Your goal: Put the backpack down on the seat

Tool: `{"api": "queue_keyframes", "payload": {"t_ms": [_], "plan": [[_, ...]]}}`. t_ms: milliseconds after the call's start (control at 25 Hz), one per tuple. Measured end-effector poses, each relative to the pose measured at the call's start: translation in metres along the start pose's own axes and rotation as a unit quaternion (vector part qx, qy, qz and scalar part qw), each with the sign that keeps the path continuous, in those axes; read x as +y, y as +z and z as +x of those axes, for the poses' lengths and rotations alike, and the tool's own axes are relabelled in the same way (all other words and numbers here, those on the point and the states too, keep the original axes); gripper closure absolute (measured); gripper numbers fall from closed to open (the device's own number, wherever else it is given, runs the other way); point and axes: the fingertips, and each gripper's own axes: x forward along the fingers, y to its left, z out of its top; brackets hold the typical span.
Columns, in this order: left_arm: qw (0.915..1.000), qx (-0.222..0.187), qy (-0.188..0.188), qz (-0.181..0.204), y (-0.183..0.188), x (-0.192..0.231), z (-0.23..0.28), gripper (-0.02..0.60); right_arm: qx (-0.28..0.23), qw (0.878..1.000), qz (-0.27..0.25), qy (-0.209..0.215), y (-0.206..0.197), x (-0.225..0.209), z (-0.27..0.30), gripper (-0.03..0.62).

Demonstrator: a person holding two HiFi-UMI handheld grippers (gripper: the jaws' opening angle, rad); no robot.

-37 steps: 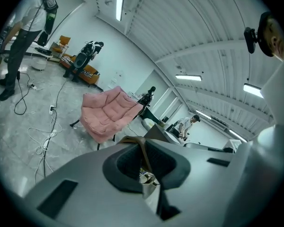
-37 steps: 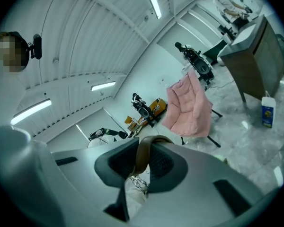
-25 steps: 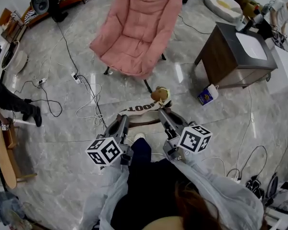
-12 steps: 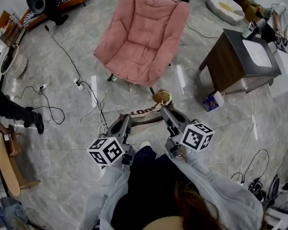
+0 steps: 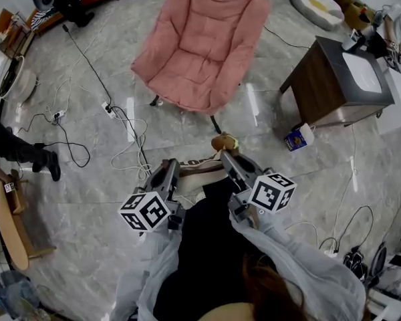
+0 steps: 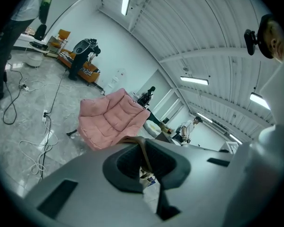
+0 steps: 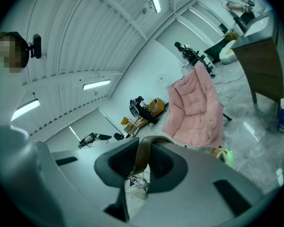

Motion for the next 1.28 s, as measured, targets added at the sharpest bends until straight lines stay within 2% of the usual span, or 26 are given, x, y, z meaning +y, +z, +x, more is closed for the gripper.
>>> {"api": "queue_keyframes", "payload": {"t_ms": [360,600,880,1280], "plan": [[0.9998,-0.011,0.018,-0.005,0.017,0.019,0.025,0.555,0.008,1.000,0.011,0.024,0.022,-0.013,0.043,0.534],[0.9991,-0.019,0.035,-0.016,0.052,0.043,0.066,0.555,0.024,0.999,0.013,0.033,0.053,-0.025,0.094,0.534],[0.9984,-0.035,0.043,-0.009,0.103,0.061,0.119,0.555,0.036,0.998,0.008,0.050,0.100,-0.038,0.155,0.534],[0.9971,-0.042,0.060,-0.019,0.142,0.082,0.163,0.555,0.059,0.996,0.001,0.066,0.141,-0.048,0.215,0.534]]}}
